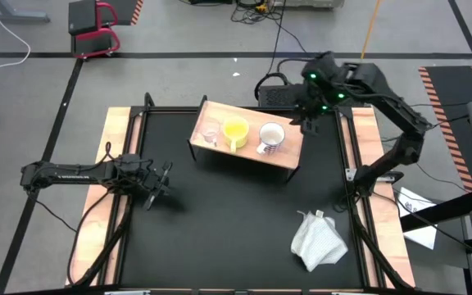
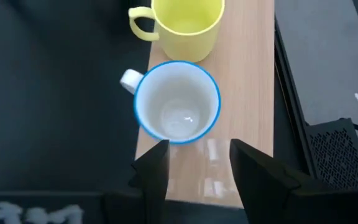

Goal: Stack small to large cups/mugs on shelf
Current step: Return to Home Position

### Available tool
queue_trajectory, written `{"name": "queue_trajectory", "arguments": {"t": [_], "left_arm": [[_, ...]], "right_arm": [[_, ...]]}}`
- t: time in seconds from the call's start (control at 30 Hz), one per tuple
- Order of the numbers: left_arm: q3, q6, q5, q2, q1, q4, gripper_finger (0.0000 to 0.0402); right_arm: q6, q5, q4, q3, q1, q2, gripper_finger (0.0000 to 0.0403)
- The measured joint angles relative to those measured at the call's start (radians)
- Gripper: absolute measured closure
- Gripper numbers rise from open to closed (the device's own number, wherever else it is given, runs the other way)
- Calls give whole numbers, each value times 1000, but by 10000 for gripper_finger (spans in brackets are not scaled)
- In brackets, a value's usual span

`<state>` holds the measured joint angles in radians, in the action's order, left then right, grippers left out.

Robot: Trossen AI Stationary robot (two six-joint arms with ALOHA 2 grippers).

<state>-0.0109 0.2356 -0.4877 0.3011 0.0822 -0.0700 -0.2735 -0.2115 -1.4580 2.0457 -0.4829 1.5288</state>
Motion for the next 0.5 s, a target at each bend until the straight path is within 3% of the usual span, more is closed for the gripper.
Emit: {"name": "queue_trajectory", "arguments": {"t": [0.13,0.37,0.5], "left_arm": [[0,0,0,0,0,0,369],[0,0,0,0,0,0,369],[0,0,0,0,0,0,369]], "right_arm": [[3,-1,-34,0,9,-60,272],[26,-1,-47,0,35,-156,389],[72,-1,-57,-8,49,-207,395]]}}
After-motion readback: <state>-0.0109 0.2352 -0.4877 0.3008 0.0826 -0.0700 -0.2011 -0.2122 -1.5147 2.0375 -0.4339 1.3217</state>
